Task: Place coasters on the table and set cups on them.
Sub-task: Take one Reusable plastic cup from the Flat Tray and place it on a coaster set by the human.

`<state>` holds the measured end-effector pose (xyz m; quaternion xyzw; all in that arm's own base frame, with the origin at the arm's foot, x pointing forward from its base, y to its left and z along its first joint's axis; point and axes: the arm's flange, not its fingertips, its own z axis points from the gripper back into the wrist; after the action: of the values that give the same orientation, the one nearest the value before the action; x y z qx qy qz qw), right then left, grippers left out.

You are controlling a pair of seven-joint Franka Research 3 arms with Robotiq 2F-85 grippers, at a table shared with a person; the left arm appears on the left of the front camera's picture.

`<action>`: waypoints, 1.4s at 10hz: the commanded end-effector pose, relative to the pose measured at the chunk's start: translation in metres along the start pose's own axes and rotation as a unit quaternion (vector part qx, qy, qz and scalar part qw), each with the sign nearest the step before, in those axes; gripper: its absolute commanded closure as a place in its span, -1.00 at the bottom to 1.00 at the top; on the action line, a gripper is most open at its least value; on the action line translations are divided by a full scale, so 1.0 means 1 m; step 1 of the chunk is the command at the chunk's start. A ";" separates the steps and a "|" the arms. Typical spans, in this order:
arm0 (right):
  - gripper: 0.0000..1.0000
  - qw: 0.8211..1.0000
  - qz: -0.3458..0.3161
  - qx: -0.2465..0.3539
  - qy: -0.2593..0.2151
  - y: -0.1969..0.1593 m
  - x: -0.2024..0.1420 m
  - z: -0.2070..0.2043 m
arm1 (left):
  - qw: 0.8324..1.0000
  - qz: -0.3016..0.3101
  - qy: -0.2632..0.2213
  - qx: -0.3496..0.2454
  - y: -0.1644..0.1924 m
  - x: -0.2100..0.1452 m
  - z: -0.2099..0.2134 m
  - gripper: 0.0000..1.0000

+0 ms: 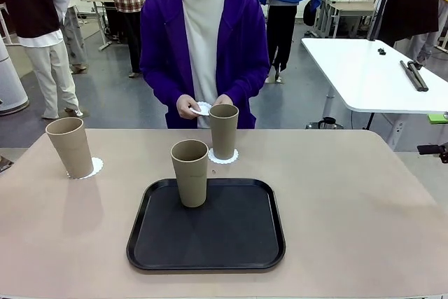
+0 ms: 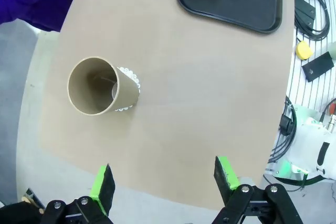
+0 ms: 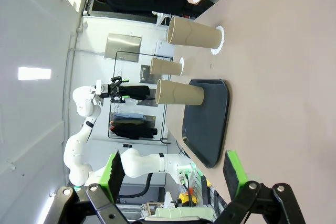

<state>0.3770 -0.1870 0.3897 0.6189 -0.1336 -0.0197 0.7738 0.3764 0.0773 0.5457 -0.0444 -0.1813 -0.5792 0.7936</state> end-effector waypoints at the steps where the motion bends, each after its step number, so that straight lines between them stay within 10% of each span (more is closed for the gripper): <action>1: -1.00 1.000 0.001 -0.001 0.007 0.001 -0.002 0.001 | 1.000 0.008 -0.002 0.001 0.007 -0.001 -0.001 -1.00; 9: -1.00 1.000 0.001 -0.001 0.007 0.001 -0.002 0.001 | 1.000 0.001 -0.008 -0.003 0.004 -0.002 -0.002 -1.00; 12: -1.00 1.000 0.001 -0.001 0.007 0.001 -0.002 0.001 | 0.966 0.238 0.105 0.016 -0.052 -0.021 -0.011 -1.00; 14: -1.00 1.000 0.001 -0.001 0.007 0.001 -0.002 0.001 | 0.942 0.290 0.167 -0.026 -0.079 -0.014 -0.001 -1.00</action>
<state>0.3770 -0.1872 0.3897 0.6188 -0.1337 -0.0198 0.7738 0.3135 0.0853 0.5129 0.0076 -0.0457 -0.3427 0.9383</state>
